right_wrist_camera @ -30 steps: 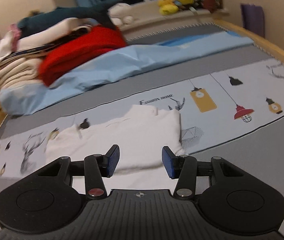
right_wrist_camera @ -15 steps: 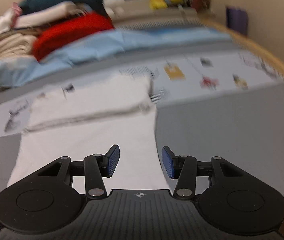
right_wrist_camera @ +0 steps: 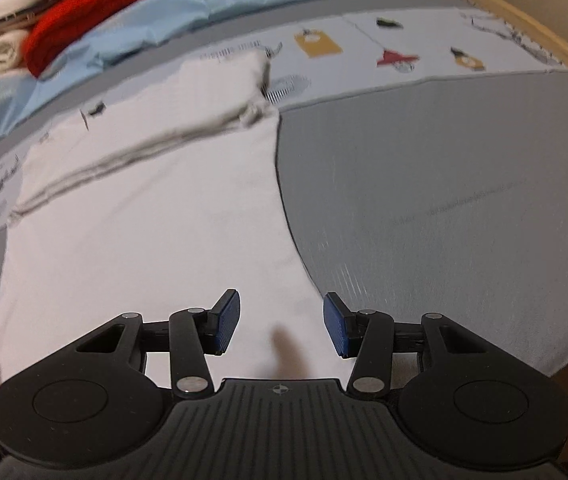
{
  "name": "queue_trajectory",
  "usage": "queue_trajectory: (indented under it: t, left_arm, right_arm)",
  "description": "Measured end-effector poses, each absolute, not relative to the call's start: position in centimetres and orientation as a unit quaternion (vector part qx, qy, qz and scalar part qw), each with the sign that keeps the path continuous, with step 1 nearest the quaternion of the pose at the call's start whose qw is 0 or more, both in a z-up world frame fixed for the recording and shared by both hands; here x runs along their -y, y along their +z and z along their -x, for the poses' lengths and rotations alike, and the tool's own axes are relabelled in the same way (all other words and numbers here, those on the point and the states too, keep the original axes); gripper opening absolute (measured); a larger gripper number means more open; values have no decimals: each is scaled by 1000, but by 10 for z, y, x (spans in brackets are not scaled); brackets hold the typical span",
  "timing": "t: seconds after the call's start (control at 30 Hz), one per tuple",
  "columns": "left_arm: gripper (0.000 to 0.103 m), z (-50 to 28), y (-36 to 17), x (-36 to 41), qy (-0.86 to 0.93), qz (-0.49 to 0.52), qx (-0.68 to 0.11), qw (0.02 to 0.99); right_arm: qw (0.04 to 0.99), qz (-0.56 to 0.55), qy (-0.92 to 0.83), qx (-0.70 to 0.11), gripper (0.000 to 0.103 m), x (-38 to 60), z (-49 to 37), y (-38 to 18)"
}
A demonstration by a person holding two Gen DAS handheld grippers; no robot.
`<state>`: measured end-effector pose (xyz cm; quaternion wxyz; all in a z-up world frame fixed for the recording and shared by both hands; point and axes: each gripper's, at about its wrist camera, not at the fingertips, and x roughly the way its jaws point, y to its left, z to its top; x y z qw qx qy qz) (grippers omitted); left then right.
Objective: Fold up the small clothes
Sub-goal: 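Move both tools open toward the T-shirt hem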
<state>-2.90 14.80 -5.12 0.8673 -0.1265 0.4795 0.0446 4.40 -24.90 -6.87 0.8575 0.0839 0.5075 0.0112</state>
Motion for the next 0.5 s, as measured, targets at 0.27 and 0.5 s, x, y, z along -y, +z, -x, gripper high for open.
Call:
queue_trajectory:
  t: [0.27, 0.5]
  left_arm:
    - [58, 24, -77, -162, 65, 165, -540, 823]
    - [47, 22, -94, -156, 53, 148, -575, 803]
  right_arm:
    - [829, -77, -19, -554, 49, 254, -45, -89]
    - [803, -54, -35, -593, 49, 252, -46, -107]
